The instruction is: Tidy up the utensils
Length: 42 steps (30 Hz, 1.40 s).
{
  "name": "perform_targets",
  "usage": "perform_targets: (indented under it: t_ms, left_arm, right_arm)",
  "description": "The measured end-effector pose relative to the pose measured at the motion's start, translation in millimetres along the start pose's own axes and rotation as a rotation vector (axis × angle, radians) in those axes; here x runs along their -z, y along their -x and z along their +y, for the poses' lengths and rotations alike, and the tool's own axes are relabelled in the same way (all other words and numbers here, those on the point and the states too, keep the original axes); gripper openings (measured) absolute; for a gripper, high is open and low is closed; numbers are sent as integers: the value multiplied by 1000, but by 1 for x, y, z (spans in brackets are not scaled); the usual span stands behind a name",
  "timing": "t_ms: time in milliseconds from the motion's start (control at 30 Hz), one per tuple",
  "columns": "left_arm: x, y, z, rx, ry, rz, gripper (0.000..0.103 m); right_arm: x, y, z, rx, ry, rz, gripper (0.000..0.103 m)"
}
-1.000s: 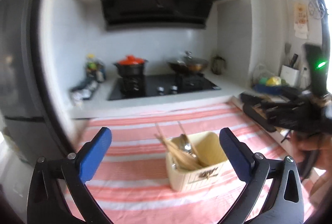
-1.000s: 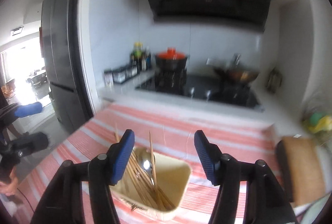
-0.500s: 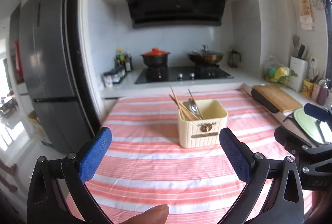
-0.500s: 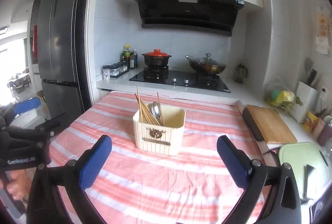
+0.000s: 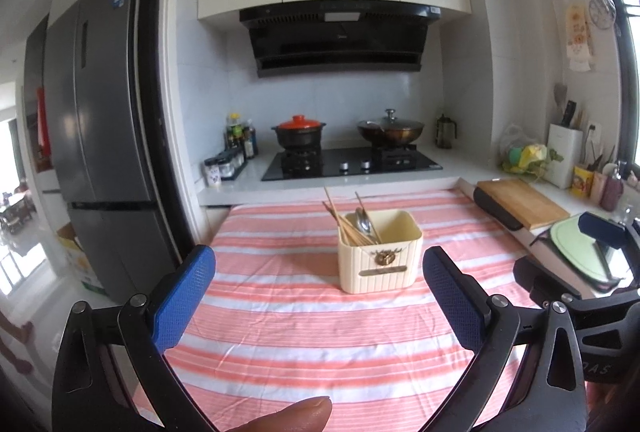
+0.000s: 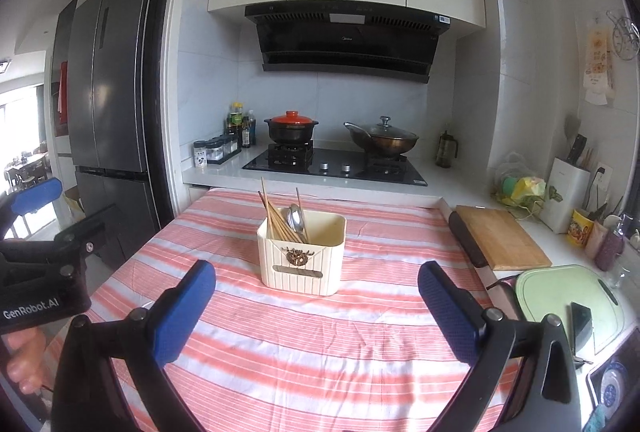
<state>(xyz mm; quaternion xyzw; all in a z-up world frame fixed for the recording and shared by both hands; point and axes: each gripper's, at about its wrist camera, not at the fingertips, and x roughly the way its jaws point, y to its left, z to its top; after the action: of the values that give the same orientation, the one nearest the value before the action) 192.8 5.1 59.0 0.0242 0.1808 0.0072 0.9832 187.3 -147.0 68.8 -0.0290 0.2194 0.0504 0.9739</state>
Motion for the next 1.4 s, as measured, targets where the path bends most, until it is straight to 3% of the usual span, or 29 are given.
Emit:
perform_targets:
  t_ms: [300, 600, 1400]
  left_arm:
    - [1, 0, -2, 18, 36, 41, 103]
    - [1, 1, 10, -25, 75, 73, 103]
    - [2, 10, 10, -31, 35, 81, 103]
  right_arm:
    - [2, 11, 4, 3, 10, -3, 103]
    - [1, 15, 10, -12, 22, 13, 103]
    - [-8, 33, 14, -18, -4, 9, 103]
